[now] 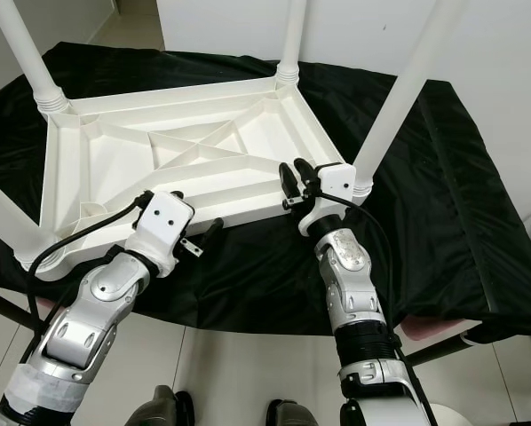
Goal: Building children table
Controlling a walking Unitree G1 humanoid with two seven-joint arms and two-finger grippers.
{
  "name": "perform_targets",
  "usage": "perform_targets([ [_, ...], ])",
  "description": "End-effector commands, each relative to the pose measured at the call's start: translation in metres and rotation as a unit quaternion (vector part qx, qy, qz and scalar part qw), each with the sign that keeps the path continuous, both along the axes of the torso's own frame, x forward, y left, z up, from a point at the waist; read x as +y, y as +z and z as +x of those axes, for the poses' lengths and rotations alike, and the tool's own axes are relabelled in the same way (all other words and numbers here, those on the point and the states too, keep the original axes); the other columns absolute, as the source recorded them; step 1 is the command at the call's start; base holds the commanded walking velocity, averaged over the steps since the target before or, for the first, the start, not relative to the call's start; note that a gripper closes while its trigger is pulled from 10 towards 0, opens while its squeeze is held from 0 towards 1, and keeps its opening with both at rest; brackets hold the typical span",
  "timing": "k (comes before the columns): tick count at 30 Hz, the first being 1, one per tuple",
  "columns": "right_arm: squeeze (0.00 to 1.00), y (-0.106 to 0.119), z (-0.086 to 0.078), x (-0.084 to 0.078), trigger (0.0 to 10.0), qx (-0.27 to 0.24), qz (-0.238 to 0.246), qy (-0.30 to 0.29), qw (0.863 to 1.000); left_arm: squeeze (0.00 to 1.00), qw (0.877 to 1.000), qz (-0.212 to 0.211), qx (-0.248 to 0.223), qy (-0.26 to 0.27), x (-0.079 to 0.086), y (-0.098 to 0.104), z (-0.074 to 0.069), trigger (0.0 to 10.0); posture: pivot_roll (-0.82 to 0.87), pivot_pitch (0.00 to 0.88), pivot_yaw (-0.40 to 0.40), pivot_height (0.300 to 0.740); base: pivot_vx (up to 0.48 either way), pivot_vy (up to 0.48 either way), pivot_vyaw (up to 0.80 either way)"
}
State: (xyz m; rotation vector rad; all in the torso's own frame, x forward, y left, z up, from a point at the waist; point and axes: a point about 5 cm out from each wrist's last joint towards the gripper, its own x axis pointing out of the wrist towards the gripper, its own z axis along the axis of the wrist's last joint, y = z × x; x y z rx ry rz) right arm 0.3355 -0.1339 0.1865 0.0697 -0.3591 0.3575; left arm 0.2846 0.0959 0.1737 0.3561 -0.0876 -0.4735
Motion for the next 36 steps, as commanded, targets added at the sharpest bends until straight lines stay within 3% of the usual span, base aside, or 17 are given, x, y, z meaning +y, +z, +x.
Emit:
perform_targets([
  [1,0.00,0.005,-0.001,0.003,10.0,0.004,0.007,-0.001,1.000,0.00,0.998,0.022,0.039,-0.038,-0.004,-0.011,-0.003,10.0,-0.10,0.146,0.000,0.740,0.000,0.000,0.00],
  [8,0.00,0.015,-0.001,0.011,10.0,-0.003,0.006,0.000,1.000,0.00,0.998,0.031,0.060,-0.018,0.000,-0.018,0.002,10.0,-0.11,0.147,0.001,0.740,0.000,0.000,0.00],
  [15,0.00,0.006,-0.003,0.008,10.0,0.017,-0.008,-0.016,1.000,0.00,0.991,0.054,0.115,0.052,0.014,-0.031,0.012,10.0,-0.11,0.152,-0.002,0.740,0.000,0.000,0.00],
  [23,0.00,0.004,-0.003,0.007,10.0,0.031,-0.008,-0.028,0.999,0.00,0.985,0.040,0.128,0.108,0.027,-0.030,0.020,10.0,-0.11,0.148,0.000,0.740,0.000,0.000,0.00],
  [24,0.00,0.004,-0.003,0.007,10.0,0.031,-0.008,-0.028,0.999,0.00,0.985,0.038,0.130,0.107,0.027,-0.030,0.020,9.3,-0.11,0.148,0.000,0.740,0.000,0.000,0.00],
  [25,0.00,0.004,-0.003,0.008,10.0,0.031,-0.009,-0.028,0.999,0.00,0.985,0.036,0.127,0.110,0.028,-0.029,0.021,6.9,-0.11,0.143,0.001,0.740,0.000,0.000,0.00],
  [26,0.00,0.004,-0.003,0.008,10.0,0.031,-0.009,-0.028,0.999,0.00,0.985,0.036,0.127,0.110,0.028,-0.029,0.021,6.9,-0.11,0.143,0.001,0.740,0.000,0.000,0.00],
  [27,0.00,0.004,-0.003,0.008,10.0,0.031,-0.011,-0.028,0.999,0.00,0.985,0.024,0.126,0.112,0.029,-0.027,0.022,4.5,-0.11,0.141,0.002,0.740,0.000,0.000,0.00],
  [28,0.00,0.004,-0.002,0.008,10.0,0.031,-0.012,-0.028,0.999,0.00,0.986,0.018,0.127,0.111,0.029,-0.026,0.023,3.3,-0.11,0.141,0.002,0.740,0.000,0.000,0.00],
  [30,0.00,0.003,-0.002,0.008,10.0,0.031,-0.013,-0.028,0.999,0.00,0.986,0.015,0.125,0.111,0.029,-0.024,0.023,2.7,-0.11,0.137,0.001,0.740,0.000,0.000,0.00],
  [31,0.00,0.003,-0.002,0.008,10.0,0.032,-0.014,-0.029,0.999,0.00,0.986,0.010,0.124,0.111,0.028,-0.023,0.023,1.6,-0.11,0.138,0.003,0.740,0.000,0.000,0.00],
  [33,0.00,0.003,-0.002,0.008,10.0,0.033,-0.014,-0.030,0.999,0.00,0.986,0.011,0.123,0.110,0.028,-0.022,0.023,1.3,-0.11,0.135,0.004,0.740,0.000,0.000,0.00],
  [34,0.00,0.003,-0.001,0.008,10.0,0.034,-0.015,-0.031,0.999,0.00,0.987,0.010,0.118,0.109,0.027,-0.020,0.023,0.0,-0.11,0.132,0.004,0.740,0.000,0.000,0.00],
  [36,0.00,0.003,-0.001,0.008,10.0,0.034,-0.015,-0.031,0.999,0.00,0.988,0.010,0.114,0.108,0.027,-0.019,0.023,0.0,-0.11,0.132,0.004,0.740,0.000,0.000,0.00],
])
